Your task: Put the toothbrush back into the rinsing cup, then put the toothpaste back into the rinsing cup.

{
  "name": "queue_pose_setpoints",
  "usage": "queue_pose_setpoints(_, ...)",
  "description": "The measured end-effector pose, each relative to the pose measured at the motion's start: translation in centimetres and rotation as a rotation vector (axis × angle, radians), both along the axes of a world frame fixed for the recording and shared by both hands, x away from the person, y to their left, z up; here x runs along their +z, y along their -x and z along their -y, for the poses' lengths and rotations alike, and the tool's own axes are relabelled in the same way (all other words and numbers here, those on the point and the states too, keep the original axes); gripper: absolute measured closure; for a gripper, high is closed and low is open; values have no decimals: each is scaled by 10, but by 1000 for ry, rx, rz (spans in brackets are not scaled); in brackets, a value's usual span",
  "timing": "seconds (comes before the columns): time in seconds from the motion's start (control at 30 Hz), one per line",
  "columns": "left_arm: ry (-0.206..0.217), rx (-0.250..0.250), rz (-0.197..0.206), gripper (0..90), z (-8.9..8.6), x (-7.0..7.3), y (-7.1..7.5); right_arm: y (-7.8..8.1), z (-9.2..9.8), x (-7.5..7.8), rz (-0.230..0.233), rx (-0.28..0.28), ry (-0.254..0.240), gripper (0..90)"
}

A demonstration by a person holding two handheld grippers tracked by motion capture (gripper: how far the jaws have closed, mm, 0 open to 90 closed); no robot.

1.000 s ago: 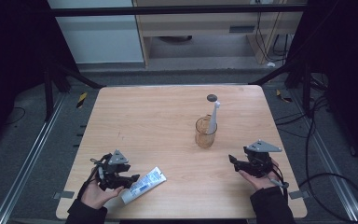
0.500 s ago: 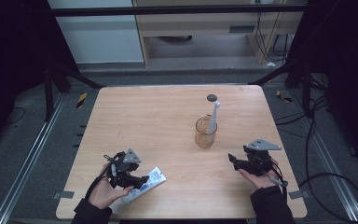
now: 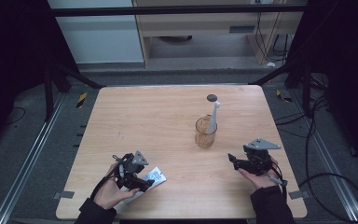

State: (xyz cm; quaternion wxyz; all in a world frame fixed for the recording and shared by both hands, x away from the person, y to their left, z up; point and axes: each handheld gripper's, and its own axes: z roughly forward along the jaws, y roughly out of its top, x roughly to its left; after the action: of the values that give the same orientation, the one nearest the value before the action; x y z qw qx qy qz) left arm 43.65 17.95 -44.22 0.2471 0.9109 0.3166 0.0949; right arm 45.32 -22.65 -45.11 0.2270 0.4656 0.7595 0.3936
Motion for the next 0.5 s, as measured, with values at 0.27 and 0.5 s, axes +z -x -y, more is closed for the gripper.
queue_pose_setpoints(0.27,-33,-10,-19,319,3,-7,-5,-1,-3,0,-8,12,7,291)
queue_pose_setpoints(0.5,-73,-25,-29,320,10,-9,-5,-1,-7,0,-12,27,8,290)
